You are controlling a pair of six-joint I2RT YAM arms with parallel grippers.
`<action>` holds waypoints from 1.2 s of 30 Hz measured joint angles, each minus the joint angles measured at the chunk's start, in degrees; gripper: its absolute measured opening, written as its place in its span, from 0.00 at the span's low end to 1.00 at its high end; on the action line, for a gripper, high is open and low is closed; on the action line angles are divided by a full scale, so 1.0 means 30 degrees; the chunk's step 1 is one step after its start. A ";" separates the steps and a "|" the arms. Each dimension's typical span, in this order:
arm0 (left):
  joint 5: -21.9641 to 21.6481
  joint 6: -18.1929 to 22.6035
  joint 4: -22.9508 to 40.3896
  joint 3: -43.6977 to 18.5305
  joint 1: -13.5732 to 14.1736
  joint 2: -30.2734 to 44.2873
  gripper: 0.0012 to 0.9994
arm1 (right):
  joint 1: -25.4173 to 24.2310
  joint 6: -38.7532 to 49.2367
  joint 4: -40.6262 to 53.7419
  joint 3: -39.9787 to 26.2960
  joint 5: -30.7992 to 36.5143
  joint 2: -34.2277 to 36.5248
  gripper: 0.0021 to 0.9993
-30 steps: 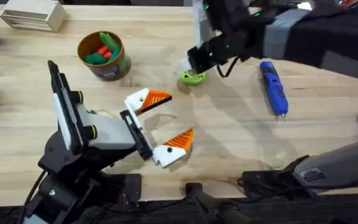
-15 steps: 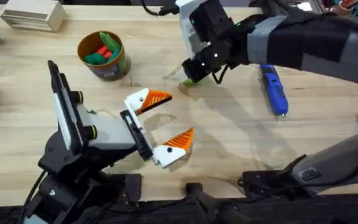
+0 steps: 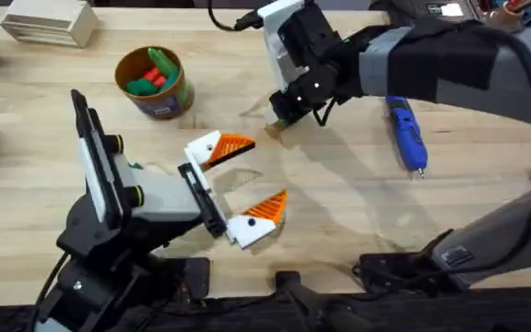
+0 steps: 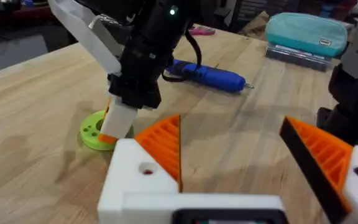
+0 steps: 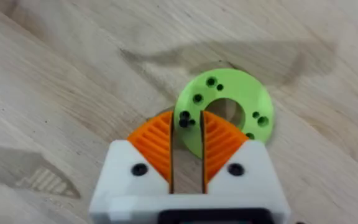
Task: Pick up the gripper from the table and insert it into the empty holder that is missing its gripper. Then pick up a screw, insert it into the mounting hole, and use the screwdriver to tighten it. Finally, clean up the table by picking up the vegetable and placing it into the bucket.
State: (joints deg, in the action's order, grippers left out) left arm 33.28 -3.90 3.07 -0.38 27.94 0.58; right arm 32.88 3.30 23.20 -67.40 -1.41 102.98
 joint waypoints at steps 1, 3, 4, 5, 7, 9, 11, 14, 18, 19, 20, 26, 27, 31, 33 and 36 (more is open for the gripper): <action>0.0000 0.0000 0.0000 0.0000 0.0000 0.0000 0.99 | -0.0003 0.0044 -0.0039 0.0000 0.0036 0.0007 0.18; 0.0000 0.0000 0.0000 0.0000 0.0000 0.0000 0.99 | -0.0015 0.0049 -0.0094 0.0000 0.0029 0.0022 0.05; -0.0003 0.0000 0.0000 0.0000 0.0000 0.0000 0.99 | -0.0015 0.0049 -0.0118 0.0000 0.0029 0.0032 0.03; -0.0005 0.0000 0.0000 0.0000 0.0000 0.0000 0.99 | -0.0015 0.0049 -0.0150 0.0000 0.0029 0.0056 0.03; -0.0007 0.0000 0.0000 0.0000 0.0000 0.0000 0.99 | -0.0015 0.0049 -0.0169 0.0000 0.0029 0.0058 0.01; 0.0000 0.0000 0.0000 0.0000 0.0000 0.0000 0.99 | -0.0015 0.0049 -0.0174 0.0000 0.0029 0.0058 0.01; 0.0000 0.0000 0.0000 0.0000 0.0000 0.0000 0.99 | -0.0015 0.0049 -0.0174 0.0000 0.0029 0.0058 0.01; 0.0000 0.0000 0.0000 0.0000 0.0000 0.0000 0.99 | -0.0015 0.0049 -0.0167 0.0000 0.0029 0.0058 0.01; 0.0000 0.0000 0.0000 0.0000 0.0000 0.0000 0.99 | -0.0015 0.0056 0.0010 -0.0075 0.0029 0.0046 0.01; 0.0000 0.0000 0.0000 0.0000 0.0000 0.0000 0.99 | -0.0015 0.0056 0.0145 -0.0145 0.0036 0.0015 0.01; 0.0000 0.0000 0.0000 0.0000 0.0000 0.0000 0.99 | -0.0015 0.0056 0.0399 -0.0204 0.0029 -0.0088 0.01; 0.0000 0.0000 0.0000 0.0000 0.0000 0.0000 0.99 | -0.0015 0.0049 0.1506 -0.0359 0.0023 -0.2120 0.01; -0.0007 0.0000 0.0000 0.0000 0.0000 0.0000 0.99 | -0.0015 0.0049 0.1660 -0.0418 0.0022 -0.2570 0.01; 0.0000 0.0000 0.0000 0.0000 0.0000 0.0000 0.99 | 0.0000 0.0034 0.2765 -0.0610 0.0022 -0.4246 0.01; 0.0000 0.0000 0.0000 0.0000 0.0000 0.0000 0.99 | 0.0077 0.0032 0.3547 -0.0622 0.0029 -0.5049 0.01; 0.0000 0.0000 0.0000 0.0000 0.0000 0.0000 0.99 | 0.0440 -0.0072 0.4905 -0.0819 0.0027 -0.5904 0.01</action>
State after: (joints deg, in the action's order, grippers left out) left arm 33.28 -3.90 3.07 -0.38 27.94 0.58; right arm 34.20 3.08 37.91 -69.85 -1.33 85.27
